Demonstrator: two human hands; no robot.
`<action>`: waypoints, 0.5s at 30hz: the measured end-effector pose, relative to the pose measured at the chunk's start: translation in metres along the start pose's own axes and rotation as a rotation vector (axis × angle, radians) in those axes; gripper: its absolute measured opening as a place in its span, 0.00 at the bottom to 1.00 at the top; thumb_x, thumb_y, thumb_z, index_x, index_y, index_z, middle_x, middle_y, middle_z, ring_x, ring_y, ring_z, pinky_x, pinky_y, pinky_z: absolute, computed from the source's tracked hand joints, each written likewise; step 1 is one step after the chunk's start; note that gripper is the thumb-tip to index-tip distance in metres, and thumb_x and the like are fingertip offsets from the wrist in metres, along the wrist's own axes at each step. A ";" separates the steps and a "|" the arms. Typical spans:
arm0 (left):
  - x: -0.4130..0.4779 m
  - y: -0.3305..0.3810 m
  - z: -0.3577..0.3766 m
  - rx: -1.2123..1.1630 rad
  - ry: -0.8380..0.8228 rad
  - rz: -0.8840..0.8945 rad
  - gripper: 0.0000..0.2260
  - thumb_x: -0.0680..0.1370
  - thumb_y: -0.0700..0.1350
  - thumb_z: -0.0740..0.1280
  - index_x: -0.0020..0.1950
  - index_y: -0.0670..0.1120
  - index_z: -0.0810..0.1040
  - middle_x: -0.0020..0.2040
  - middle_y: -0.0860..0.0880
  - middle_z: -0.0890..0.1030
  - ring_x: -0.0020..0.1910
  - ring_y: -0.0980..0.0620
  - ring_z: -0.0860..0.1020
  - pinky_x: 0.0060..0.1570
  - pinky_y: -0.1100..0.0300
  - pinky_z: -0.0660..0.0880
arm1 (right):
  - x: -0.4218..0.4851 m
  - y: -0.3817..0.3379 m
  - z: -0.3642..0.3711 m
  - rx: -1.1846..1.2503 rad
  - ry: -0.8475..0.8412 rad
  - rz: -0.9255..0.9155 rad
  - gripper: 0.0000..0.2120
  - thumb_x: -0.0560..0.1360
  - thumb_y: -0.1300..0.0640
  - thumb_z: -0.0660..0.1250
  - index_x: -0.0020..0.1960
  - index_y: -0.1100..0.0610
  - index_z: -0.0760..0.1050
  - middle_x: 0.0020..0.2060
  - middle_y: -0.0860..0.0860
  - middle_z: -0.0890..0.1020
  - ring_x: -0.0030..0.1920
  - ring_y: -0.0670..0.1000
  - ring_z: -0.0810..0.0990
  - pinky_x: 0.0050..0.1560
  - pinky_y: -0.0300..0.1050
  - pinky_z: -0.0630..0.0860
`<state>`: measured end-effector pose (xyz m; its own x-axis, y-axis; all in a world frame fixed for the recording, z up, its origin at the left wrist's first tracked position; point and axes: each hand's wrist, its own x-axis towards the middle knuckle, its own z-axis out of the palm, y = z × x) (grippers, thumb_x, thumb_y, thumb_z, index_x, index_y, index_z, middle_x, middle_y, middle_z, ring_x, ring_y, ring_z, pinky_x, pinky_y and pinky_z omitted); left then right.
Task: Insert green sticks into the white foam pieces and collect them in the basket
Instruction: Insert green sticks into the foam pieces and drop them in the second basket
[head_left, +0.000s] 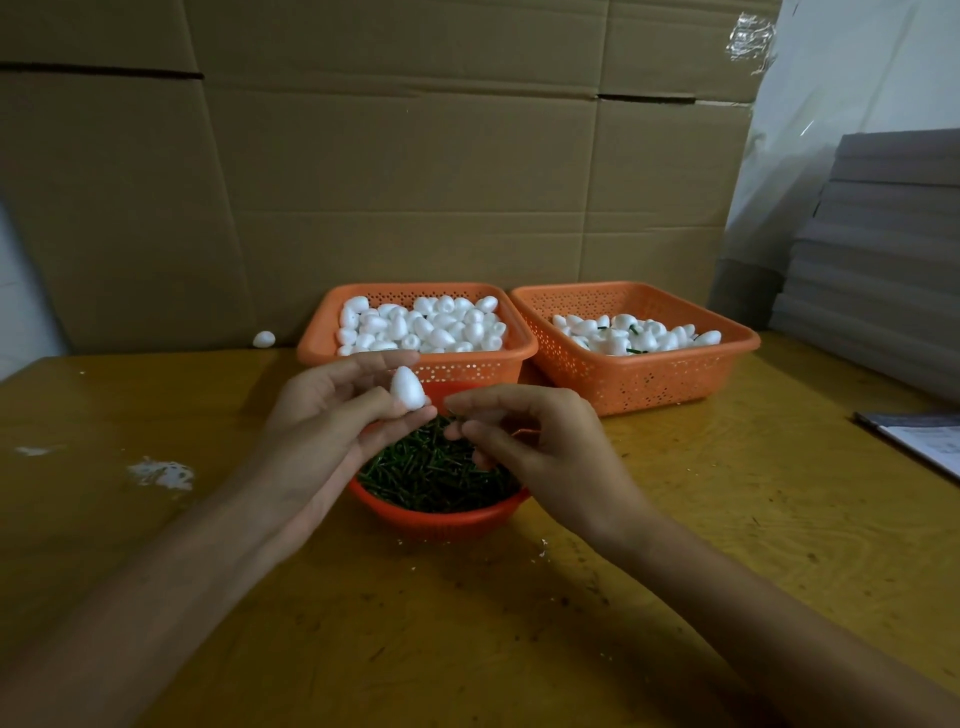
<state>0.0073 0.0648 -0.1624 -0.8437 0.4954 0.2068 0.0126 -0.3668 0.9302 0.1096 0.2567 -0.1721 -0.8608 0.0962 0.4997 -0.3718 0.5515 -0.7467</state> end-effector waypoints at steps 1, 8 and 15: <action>-0.001 0.001 0.000 -0.029 0.003 -0.010 0.13 0.75 0.31 0.72 0.56 0.41 0.87 0.61 0.35 0.82 0.60 0.42 0.85 0.52 0.57 0.84 | -0.001 -0.001 0.000 0.008 0.001 -0.005 0.11 0.80 0.61 0.72 0.62 0.53 0.81 0.47 0.44 0.89 0.41 0.46 0.87 0.45 0.43 0.84; -0.004 0.006 0.002 -0.132 0.024 -0.048 0.21 0.67 0.37 0.77 0.60 0.40 0.80 0.51 0.39 0.87 0.54 0.41 0.87 0.48 0.59 0.84 | -0.001 -0.003 -0.003 0.022 0.091 -0.077 0.08 0.77 0.57 0.76 0.50 0.52 0.76 0.42 0.45 0.89 0.35 0.46 0.87 0.40 0.40 0.83; -0.009 0.008 0.004 -0.078 -0.026 -0.043 0.24 0.63 0.40 0.80 0.58 0.41 0.81 0.52 0.37 0.87 0.54 0.40 0.87 0.47 0.61 0.83 | -0.002 -0.010 -0.005 -0.039 0.154 -0.130 0.03 0.77 0.56 0.76 0.49 0.55 0.84 0.38 0.46 0.87 0.38 0.47 0.87 0.43 0.45 0.84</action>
<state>0.0170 0.0606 -0.1551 -0.8285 0.5318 0.1755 -0.0661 -0.4041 0.9123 0.1163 0.2549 -0.1635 -0.7423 0.1460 0.6540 -0.4598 0.5989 -0.6557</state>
